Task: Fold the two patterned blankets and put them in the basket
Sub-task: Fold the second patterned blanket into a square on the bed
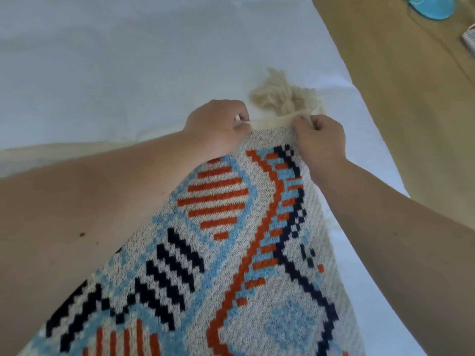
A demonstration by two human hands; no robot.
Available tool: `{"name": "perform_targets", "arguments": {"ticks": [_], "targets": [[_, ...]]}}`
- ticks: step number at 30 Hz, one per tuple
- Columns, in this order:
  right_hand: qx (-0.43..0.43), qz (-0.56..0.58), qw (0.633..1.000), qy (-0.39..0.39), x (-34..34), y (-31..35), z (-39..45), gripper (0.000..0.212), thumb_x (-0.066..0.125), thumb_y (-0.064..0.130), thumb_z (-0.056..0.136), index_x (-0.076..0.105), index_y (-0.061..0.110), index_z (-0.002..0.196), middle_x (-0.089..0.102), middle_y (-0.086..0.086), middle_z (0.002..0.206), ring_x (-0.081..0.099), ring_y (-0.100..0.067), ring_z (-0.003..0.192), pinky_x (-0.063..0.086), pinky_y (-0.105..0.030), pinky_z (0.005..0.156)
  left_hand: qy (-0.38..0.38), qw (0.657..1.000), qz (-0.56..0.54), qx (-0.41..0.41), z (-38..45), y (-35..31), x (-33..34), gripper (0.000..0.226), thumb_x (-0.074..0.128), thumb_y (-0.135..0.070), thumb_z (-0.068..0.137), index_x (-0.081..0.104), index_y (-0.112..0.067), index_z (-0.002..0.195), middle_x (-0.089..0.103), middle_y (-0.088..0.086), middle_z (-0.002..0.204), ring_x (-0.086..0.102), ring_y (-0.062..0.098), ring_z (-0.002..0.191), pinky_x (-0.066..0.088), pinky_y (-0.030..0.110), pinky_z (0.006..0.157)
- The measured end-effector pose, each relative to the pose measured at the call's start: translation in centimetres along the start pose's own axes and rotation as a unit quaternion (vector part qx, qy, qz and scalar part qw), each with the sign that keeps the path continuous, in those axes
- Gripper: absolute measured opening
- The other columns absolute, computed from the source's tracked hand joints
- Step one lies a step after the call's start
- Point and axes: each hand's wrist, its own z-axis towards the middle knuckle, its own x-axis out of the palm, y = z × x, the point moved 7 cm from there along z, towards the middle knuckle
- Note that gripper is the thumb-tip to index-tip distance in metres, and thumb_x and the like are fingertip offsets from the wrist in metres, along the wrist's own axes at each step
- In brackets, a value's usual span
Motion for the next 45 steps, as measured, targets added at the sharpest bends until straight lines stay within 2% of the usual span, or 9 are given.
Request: {"name": "perform_targets", "arguments": {"ticks": [6, 9, 13, 18, 21, 23, 26, 31, 45], "targets": [[0.036, -0.065, 0.990, 0.121, 3.0, 0.2, -0.6, 0.027, 0.065, 0.037, 0.088, 0.046, 0.033, 0.069, 0.041, 0.016, 0.075, 0.046, -0.008, 0.067, 0.040, -0.022, 0.060, -0.053, 0.994, 0.088, 0.044, -3.3, 0.1, -0.1, 0.050, 0.038, -0.048, 0.103, 0.045, -0.021, 0.145, 0.065, 0.000, 0.122, 0.060, 0.023, 0.110, 0.041, 0.040, 0.101], [0.019, -0.088, 0.989, 0.118, 3.2, 0.5, -0.6, 0.031, 0.070, 0.031, 0.085, 0.049, 0.026, 0.062, 0.048, 0.010, 0.067, 0.049, -0.010, 0.060, 0.042, -0.024, 0.056, -0.055, 0.991, 0.119, 0.036, -7.3, 3.0, 0.8, 0.069, 0.035, -0.058, 0.100, 0.025, -0.019, 0.156, 0.037, 0.004, 0.158, 0.035, 0.025, 0.144, 0.021, 0.043, 0.119], [0.026, -0.062, 0.998, -0.014, 0.7, 0.8, -0.2, 0.026, 0.069, 0.026, 0.079, 0.053, 0.021, 0.059, 0.045, 0.003, 0.060, 0.039, -0.017, 0.052, 0.036, -0.026, 0.046, 0.016, 0.981, 0.195, 0.016, -11.1, 7.7, 2.8, 0.083, 0.015, -0.069, 0.097, -0.007, -0.019, 0.159, -0.008, 0.004, 0.168, -0.007, 0.022, 0.154, -0.008, 0.041, 0.123], [0.027, -0.094, 0.981, -0.168, -2.7, 1.0, -0.5, 0.024, 0.056, 0.027, 0.075, 0.039, 0.021, 0.059, 0.032, 0.003, 0.060, 0.026, -0.017, 0.057, 0.029, -0.029, 0.051, 0.016, 0.973, 0.229, 0.021, -13.9, 11.3, 2.8, 0.079, 0.001, -0.071, 0.096, -0.020, -0.023, 0.155, -0.018, 0.005, 0.165, -0.017, 0.023, 0.152, -0.009, 0.043, 0.123], [0.069, -0.215, 0.961, -0.157, -1.0, 1.1, -1.5, 0.035, 0.053, 0.037, 0.085, 0.060, 0.022, 0.116, 0.061, -0.003, 0.111, 0.056, -0.026, 0.096, 0.044, -0.036, 0.089, 0.028, 0.971, 0.237, 0.016, -15.7, 12.8, 2.3, 0.080, 0.000, -0.070, 0.095, -0.020, -0.022, 0.155, -0.019, 0.005, 0.165, -0.018, 0.022, 0.152, -0.009, 0.045, 0.124], [0.026, -0.302, 0.940, -0.158, 1.8, 3.1, -4.3, 0.063, 0.049, 0.045, 0.092, 0.035, 0.017, 0.147, 0.037, -0.006, 0.151, 0.037, -0.029, 0.137, 0.026, -0.044, 0.113, 0.032, 0.970, 0.242, 0.017, -17.3, 14.1, 1.6, 0.080, 0.001, -0.070, 0.095, -0.015, -0.022, 0.158, -0.017, 0.005, 0.165, -0.018, 0.022, 0.152, -0.009, 0.045, 0.123], [-0.155, -0.345, 0.926, 0.012, 10.7, 6.2, -12.2, 0.065, 0.038, 0.046, 0.100, 0.017, 0.020, 0.156, 0.014, -0.003, 0.164, 0.011, -0.023, 0.150, 0.005, -0.046, 0.119, 0.027, 0.968, 0.248, 0.004, -19.9, 16.6, 0.3, 0.078, -0.001, -0.069, 0.094, -0.013, -0.025, 0.158, -0.015, 0.004, 0.166, -0.017, 0.022, 0.152, -0.006, 0.047, 0.124], [-0.312, -0.406, 0.805, 0.300, 25.6, 6.4, -27.1, 0.063, 0.021, 0.054, 0.103, 0.012, 0.026, 0.158, 0.004, 0.000, 0.166, -0.004, -0.020, 0.152, -0.002, -0.043, 0.121, 0.002, 0.972, 0.231, -0.045, -25.9, 22.7, -2.5, 0.079, 0.001, -0.070, 0.092, -0.006, -0.027, 0.158, -0.008, 0.000, 0.167, -0.011, 0.019, 0.154, -0.004, 0.047, 0.124], [-0.357, -0.469, 0.716, 0.373, 38.8, 7.1, -42.7, 0.070, 0.009, 0.063, 0.099, -0.006, 0.029, 0.157, -0.022, -0.003, 0.163, -0.027, -0.023, 0.148, -0.015, -0.053, 0.118, -0.020, 0.976, 0.162, -0.146, -42.7, 36.1, -5.9, 0.076, 0.003, -0.067, 0.097, 0.014, -0.025, 0.160, 0.008, 0.011, 0.167, 0.004, 0.029, 0.154, 0.002, 0.046, 0.123]]}}
